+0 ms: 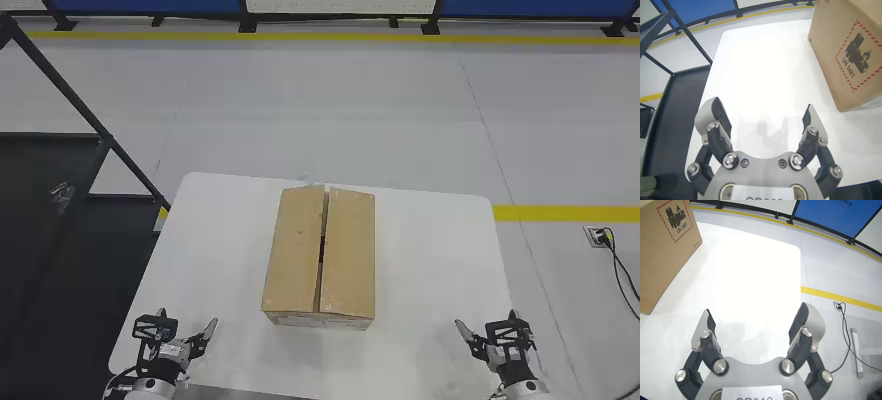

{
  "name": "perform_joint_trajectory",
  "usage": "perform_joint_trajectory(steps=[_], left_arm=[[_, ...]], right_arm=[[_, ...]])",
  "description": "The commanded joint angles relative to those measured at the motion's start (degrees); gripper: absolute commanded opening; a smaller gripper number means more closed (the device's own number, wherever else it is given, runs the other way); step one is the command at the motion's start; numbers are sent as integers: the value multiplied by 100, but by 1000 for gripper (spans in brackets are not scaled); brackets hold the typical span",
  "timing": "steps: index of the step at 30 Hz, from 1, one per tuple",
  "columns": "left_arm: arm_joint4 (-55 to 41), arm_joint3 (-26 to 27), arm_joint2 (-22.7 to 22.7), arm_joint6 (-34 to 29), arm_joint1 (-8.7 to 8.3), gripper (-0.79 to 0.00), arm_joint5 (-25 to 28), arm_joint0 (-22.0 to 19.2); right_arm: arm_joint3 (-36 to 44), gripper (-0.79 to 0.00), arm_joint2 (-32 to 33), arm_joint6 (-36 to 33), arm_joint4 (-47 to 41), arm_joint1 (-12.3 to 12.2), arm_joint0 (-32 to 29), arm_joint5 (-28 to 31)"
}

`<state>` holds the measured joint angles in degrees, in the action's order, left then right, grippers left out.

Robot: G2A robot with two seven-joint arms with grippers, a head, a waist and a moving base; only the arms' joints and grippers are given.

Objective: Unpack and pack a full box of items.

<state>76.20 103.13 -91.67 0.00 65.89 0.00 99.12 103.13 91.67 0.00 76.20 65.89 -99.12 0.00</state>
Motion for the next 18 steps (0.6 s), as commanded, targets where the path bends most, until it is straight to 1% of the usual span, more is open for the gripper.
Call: perform_joint_trajectory(steps=[1,5,8,15,18], left_arm=[[0,0,0,0,0,0,0,0],[12,22,5,40,-1,0,52,-14],[60,-28,-15,314,8,0,42,-62],[-389,-326,-17,686,48,0,198,-481],[-228,-379,-4,974,51,0,246,-663]], right_arm=[[0,0,0,0,0,0,0,0],[0,0,0,0,0,0,0,0],[137,0,-61,124,135,-3,-24,213],[603,0,-270,215,222,28,41,301],[845,0,-391,147,226,51,107,204]])
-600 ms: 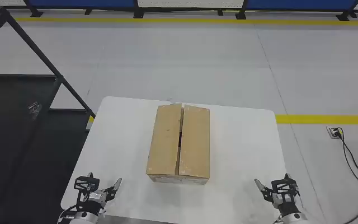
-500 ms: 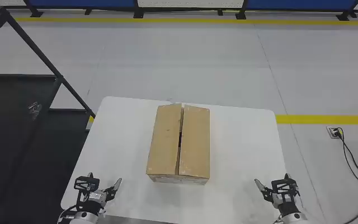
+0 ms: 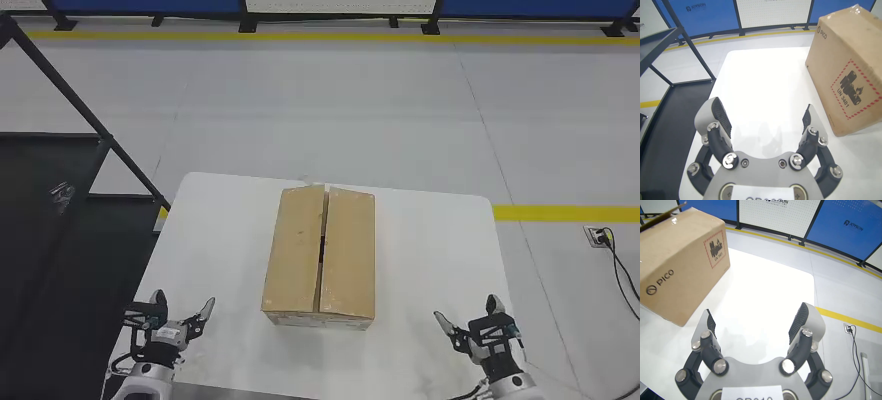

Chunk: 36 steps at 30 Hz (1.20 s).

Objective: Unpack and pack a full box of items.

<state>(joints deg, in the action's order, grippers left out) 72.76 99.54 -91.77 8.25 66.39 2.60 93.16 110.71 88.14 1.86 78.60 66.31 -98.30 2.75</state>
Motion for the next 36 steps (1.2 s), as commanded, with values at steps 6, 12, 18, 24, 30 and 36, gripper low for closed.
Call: perform_joint_trajectory(steps=[6,12,18,24,30,36], left_arm=[[347,-75,36,459,5,0,79,-270],[347,-75,36,459,5,0,79,-270],[360,-87,47,446,6,0,80,-282],[600,-526,567,255,65,0,112,-808],[577,-1145,1049,222,143,0,286,-1344],[553,-1520,1353,288,192,0,621,-1665]], right_arm=[[480,0,-212,-301,129,53,148,-425],[480,0,-212,-301,129,53,148,-425],[490,0,-236,-290,82,54,149,-364],[485,0,-363,165,43,57,229,196],[494,0,-403,393,213,55,147,402],[437,0,-330,495,284,48,46,561]])
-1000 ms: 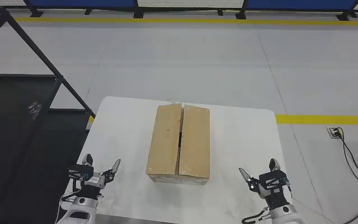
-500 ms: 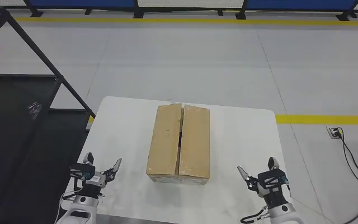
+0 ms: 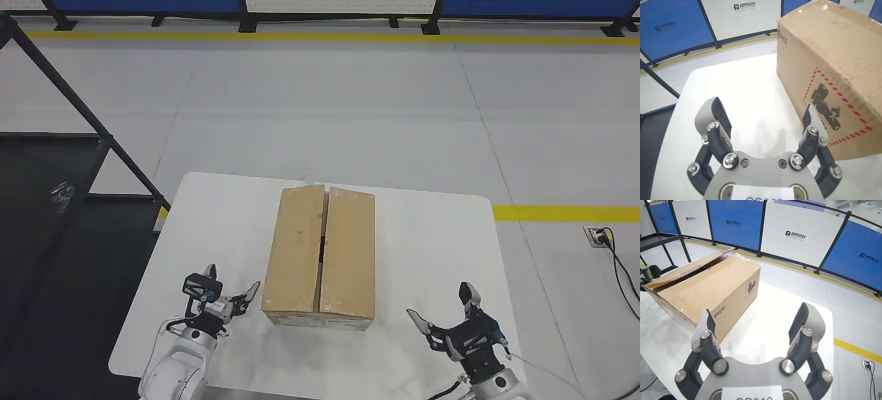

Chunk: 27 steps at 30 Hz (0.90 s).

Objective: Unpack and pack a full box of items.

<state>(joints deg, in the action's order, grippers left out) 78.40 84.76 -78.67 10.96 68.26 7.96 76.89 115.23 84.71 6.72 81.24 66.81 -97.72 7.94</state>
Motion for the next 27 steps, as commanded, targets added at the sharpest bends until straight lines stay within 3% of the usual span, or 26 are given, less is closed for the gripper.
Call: perform_joint_trajectory(steps=[1,18,27], left_arm=[[10,-67,79,23,9,0,147,-65],[403,-180,673,127,97,0,421,-273],[347,-233,708,65,122,0,364,-316]], right_arm=[[-32,0,28,16,32,-4,-21,68],[-136,0,74,-6,82,-5,37,364],[-115,0,27,68,-158,-9,32,761]])
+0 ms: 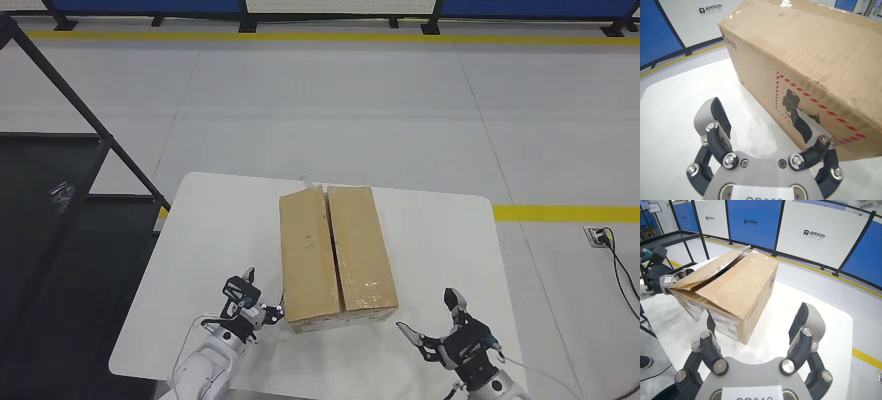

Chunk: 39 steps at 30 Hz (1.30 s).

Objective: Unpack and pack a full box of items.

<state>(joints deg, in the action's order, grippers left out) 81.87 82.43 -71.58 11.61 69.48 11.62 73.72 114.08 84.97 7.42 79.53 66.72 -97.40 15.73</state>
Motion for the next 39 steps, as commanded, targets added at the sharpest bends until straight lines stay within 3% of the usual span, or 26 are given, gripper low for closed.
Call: perform_joint_trajectory(steps=[1,23,29,39], left_arm=[[0,1,-1,0,0,0,-1,1],[199,147,201,-28,21,0,305,-8],[281,111,331,3,41,0,423,-93],[336,7,557,-46,96,0,507,-329]], right_arm=[[0,0,1,-2,13,0,1,-18],[68,0,-48,25,201,-8,83,157],[131,0,-34,391,359,-29,40,428],[133,0,-31,795,561,-38,-38,395]])
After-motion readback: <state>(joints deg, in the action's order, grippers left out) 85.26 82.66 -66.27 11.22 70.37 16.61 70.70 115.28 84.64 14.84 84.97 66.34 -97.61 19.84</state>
